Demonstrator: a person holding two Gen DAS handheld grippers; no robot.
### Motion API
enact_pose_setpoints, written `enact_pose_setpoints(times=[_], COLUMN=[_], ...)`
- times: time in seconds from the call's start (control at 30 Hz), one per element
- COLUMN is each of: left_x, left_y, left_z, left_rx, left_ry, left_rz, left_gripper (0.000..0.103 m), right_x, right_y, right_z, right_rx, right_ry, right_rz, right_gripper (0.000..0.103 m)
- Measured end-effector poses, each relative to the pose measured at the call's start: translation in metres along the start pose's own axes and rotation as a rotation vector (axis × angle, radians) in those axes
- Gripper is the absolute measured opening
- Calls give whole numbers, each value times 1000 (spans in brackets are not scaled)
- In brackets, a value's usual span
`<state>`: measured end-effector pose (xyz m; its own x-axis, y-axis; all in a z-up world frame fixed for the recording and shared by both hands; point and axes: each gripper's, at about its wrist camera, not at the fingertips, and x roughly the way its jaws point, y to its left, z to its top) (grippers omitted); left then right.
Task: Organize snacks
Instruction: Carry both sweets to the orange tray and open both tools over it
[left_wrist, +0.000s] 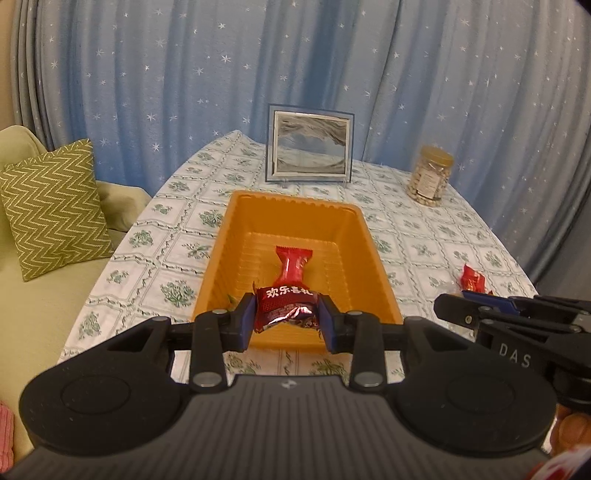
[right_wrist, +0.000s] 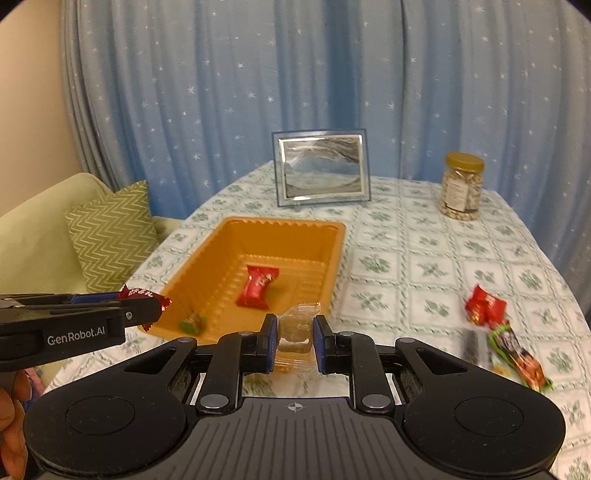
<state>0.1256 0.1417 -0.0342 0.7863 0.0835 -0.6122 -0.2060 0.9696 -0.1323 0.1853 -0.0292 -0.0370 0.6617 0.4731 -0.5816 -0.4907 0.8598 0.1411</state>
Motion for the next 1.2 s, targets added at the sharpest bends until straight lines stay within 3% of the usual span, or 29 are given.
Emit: enact_pose_setpoints(times=[0.5, 1.0, 1.1, 1.2], left_x=[31, 74, 84, 82], left_y=[14, 17, 23, 30], left_z=[20, 25, 27, 27], left_rx=[-9, 10, -19, -22], left_ry=[0, 30, 39, 32], left_rz=[5, -11, -41, -20], left_gripper=[33, 33, 43, 44], right_x=[41, 69, 72, 74], right_y=[1, -11, -13, -15], right_z=[26, 29, 29, 28], right_rx=[-15, 19, 24, 31], right_ry=[5, 31, 35, 39], right_rz=[34, 38, 38, 43], right_gripper=[21, 21, 21, 21])
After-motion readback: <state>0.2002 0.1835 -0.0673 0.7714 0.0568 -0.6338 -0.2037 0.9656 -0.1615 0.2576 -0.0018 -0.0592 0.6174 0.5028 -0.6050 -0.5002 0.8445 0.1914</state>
